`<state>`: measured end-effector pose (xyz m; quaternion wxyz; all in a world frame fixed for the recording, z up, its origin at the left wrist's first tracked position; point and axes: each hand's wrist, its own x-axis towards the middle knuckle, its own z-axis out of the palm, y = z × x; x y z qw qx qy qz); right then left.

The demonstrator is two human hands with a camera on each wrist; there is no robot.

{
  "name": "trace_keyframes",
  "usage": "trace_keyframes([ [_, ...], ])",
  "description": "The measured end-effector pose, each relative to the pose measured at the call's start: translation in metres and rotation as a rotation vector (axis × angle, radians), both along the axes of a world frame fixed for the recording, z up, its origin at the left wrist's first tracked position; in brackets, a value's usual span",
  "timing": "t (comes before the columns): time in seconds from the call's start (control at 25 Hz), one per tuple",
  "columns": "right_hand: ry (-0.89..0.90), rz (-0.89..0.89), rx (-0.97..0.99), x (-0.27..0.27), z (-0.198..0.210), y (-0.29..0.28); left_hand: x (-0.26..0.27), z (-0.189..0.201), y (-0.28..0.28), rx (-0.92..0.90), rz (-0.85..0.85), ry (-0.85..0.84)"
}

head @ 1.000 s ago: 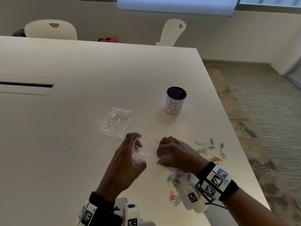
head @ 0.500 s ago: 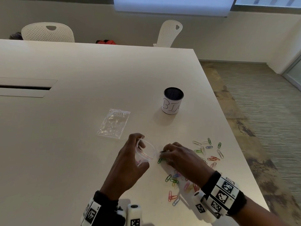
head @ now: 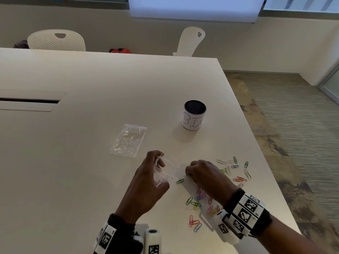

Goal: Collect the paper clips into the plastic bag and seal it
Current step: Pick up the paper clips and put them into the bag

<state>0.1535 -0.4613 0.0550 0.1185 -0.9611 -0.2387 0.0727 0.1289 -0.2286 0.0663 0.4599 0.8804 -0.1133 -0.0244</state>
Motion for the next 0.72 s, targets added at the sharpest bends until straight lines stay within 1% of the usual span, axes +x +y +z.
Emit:
trace_keyframes([
  [0.04, 0.016, -0.028, 0.026, 0.002, 0.000, -0.002, -0.001, 0.000, 0.000, -0.002, 0.001, 0.000],
  [0.12, 0.057, -0.138, 0.171, 0.008, 0.001, -0.009, -0.001, 0.000, 0.000, -0.005, 0.002, 0.007],
  [0.2, 0.110, -0.284, 0.400, 0.012, 0.003, -0.017, -0.001, 0.001, 0.000, -0.005, 0.000, 0.011],
  [0.28, 0.223, -0.421, 0.695, 0.011, 0.011, -0.021, -0.002, 0.001, -0.001, -0.005, -0.001, 0.007],
  [0.36, 0.337, -0.479, 0.983, 0.008, 0.027, -0.017, -0.002, 0.001, -0.001, 0.003, -0.006, -0.003],
  [0.44, 0.370, -0.475, 1.155, 0.002, 0.045, -0.008, -0.002, 0.000, -0.002, 0.007, -0.014, -0.011],
  [0.52, 0.351, -0.432, 1.217, -0.003, 0.059, 0.007, -0.002, 0.001, -0.003, 0.006, -0.021, -0.001],
  [0.56, 0.328, -0.399, 1.210, -0.006, 0.064, 0.015, -0.002, 0.002, -0.003, 0.006, -0.025, 0.006],
  [0.64, 0.228, -0.312, 1.088, -0.012, 0.068, 0.031, -0.003, 0.004, -0.004, 0.002, -0.032, 0.014],
  [0.72, 0.103, -0.212, 0.887, -0.014, 0.064, 0.044, -0.003, 0.004, -0.004, -0.007, -0.026, 0.022],
])
